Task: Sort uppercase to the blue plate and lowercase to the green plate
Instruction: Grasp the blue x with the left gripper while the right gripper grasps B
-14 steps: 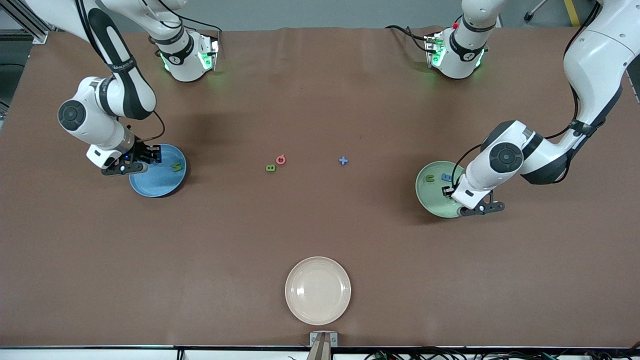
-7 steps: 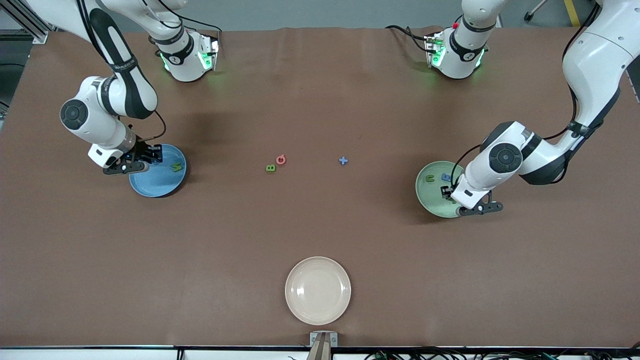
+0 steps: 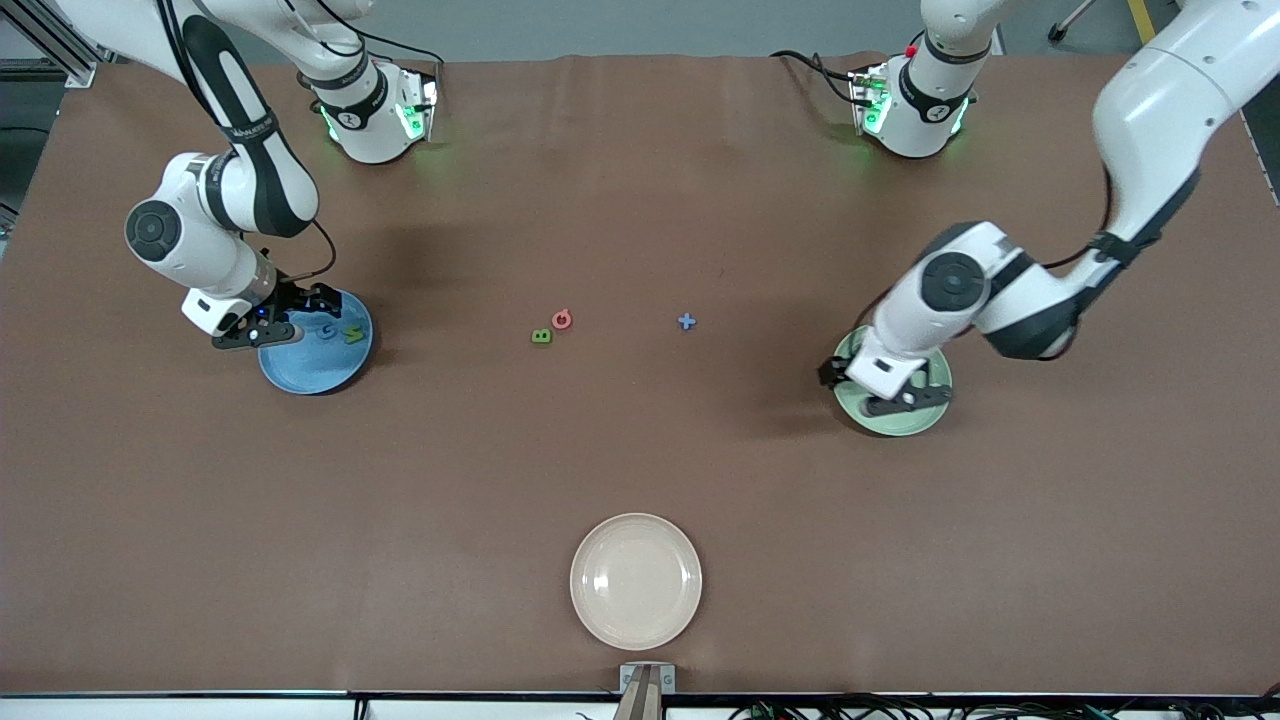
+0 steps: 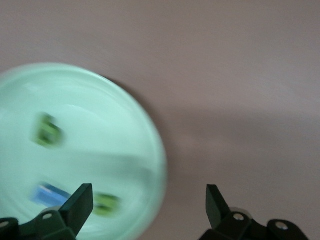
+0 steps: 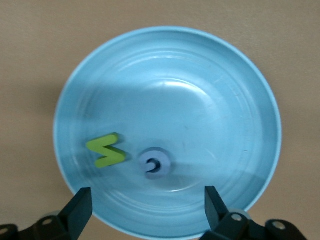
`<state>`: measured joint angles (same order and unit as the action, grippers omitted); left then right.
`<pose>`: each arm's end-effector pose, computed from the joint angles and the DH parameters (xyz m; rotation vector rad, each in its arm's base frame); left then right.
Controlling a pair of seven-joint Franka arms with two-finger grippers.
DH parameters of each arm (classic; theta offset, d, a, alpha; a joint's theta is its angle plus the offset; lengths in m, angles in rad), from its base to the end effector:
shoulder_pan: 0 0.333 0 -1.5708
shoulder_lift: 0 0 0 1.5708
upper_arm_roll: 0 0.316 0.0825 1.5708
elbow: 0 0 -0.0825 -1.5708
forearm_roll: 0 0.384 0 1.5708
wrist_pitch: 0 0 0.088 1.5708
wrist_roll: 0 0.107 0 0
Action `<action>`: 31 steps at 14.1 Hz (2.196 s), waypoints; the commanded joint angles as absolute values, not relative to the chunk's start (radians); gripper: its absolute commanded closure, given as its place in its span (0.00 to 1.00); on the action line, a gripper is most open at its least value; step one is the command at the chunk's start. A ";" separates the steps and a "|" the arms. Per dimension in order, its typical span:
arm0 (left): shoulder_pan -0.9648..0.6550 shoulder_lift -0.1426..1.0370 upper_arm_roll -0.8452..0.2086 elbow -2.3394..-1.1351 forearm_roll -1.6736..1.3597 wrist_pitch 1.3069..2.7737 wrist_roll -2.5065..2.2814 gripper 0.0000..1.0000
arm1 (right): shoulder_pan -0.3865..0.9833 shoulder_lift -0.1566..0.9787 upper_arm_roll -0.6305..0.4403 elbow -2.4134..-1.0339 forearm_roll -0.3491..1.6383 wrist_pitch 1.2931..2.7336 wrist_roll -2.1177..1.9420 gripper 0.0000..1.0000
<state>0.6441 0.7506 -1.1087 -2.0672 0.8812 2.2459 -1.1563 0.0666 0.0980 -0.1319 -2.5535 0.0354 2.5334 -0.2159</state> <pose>0.5289 -0.2287 0.2377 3.1160 0.2880 0.0034 0.4404 -0.0303 0.2232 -3.1088 -0.1871 0.1794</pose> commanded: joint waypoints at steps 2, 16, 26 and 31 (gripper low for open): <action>0.435 0.748 -1.086 -1.996 0.856 2.227 -1.354 0.01 | 0.243 0.018 -0.126 -2.557 0.037 2.480 0.091 0.00; -0.055 0.813 -0.836 -1.830 0.652 2.244 -1.868 0.01 | 0.724 0.282 -0.127 -2.306 0.037 2.626 0.807 0.00; -0.150 0.818 -0.726 -1.853 0.658 2.349 -1.879 0.31 | 0.747 0.420 -0.127 -2.175 0.035 2.629 0.807 0.14; -0.150 0.818 -0.726 -1.855 0.660 2.349 -1.865 0.60 | 0.752 0.442 -0.126 -2.177 0.038 2.663 0.807 0.40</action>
